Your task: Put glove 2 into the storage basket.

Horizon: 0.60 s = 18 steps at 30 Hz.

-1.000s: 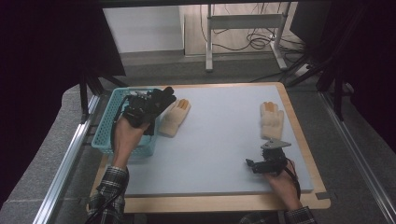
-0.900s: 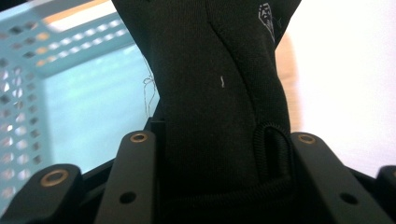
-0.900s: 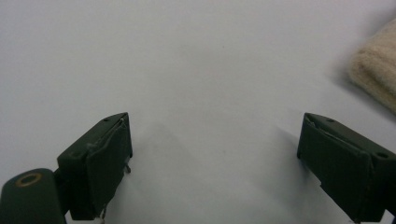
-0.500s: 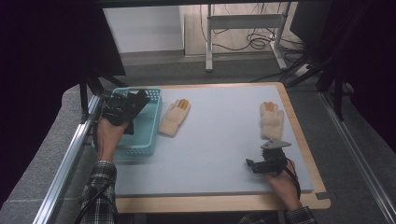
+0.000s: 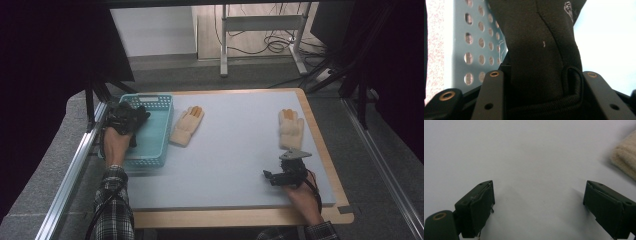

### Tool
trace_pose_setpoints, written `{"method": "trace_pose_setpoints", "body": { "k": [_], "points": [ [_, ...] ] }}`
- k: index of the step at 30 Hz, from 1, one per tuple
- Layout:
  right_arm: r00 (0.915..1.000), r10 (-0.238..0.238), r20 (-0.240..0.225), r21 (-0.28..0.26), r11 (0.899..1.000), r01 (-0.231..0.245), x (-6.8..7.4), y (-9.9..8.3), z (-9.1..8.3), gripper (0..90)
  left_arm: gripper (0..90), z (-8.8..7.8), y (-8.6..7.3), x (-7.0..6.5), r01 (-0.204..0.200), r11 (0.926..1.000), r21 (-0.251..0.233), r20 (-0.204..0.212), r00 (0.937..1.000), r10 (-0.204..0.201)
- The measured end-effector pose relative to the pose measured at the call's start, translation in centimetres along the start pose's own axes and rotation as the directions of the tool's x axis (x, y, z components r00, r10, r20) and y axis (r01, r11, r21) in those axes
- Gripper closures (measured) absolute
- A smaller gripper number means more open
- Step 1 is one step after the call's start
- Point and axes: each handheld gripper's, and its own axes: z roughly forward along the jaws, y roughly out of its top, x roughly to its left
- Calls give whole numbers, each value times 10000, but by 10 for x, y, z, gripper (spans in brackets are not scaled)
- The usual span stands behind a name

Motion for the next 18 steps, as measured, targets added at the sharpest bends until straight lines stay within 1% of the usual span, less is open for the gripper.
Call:
{"method": "trace_pose_setpoints", "body": {
  "k": [2,3,4,5,6,8,9,10,11,13,14,15,16,18],
  "points": [
    [10000,4,2,1,10000,-4,0,0,0,98,546,3,-1,2,-77,9999,86,-248,9997,79],
    [10000,0,1,0,10000,0,0,0,0,98,488,7,-2,2,-237,9995,202,-413,9988,245],
    [10000,0,1,0,10000,0,0,0,0,98,460,7,-2,2,-237,9995,202,-413,9988,245],
    [10000,3,0,-3,10000,-3,0,0,0,98,460,7,-2,2,-430,9990,133,-392,9983,435],
    [10000,-1,1,0,10000,1,0,0,0,98,406,7,-2,0,-572,9983,148,-334,9978,576],
    [10000,1,2,-1,10000,-1,0,0,0,98,256,6,-1,-2,-770,9968,191,77,9970,768],
    [10000,-1,1,1,10000,1,0,0,0,98,163,3,-1,-2,-835,9963,217,274,9962,829],
    [10000,-1,1,1,10000,1,0,0,0,98,139,3,-1,-2,-835,9963,217,274,9962,829],
    [10000,1,3,0,10000,-1,0,0,0,98,139,0,-1,-1,-835,9964,156,411,9957,828],
    [10000,-2,1,0,10000,2,0,0,0,98,78,-6,-2,2,-702,9975,-105,724,9949,708],
    [10000,-2,2,0,10000,2,0,0,0,98,77,-10,-3,4,-627,9977,-257,864,9942,647],
    [10000,-4,3,2,10000,4,0,0,0,98,70,-18,-5,8,-532,9972,-529,1201,9910,592],
    [10000,-4,3,2,10000,4,0,0,0,98,62,-18,-5,8,-532,9972,-529,1201,9910,592],
    [10000,-1,3,2,10000,1,0,0,0,98,56,-25,-7,12,-424,9958,-815,1438,9881,538]
  ]
}}
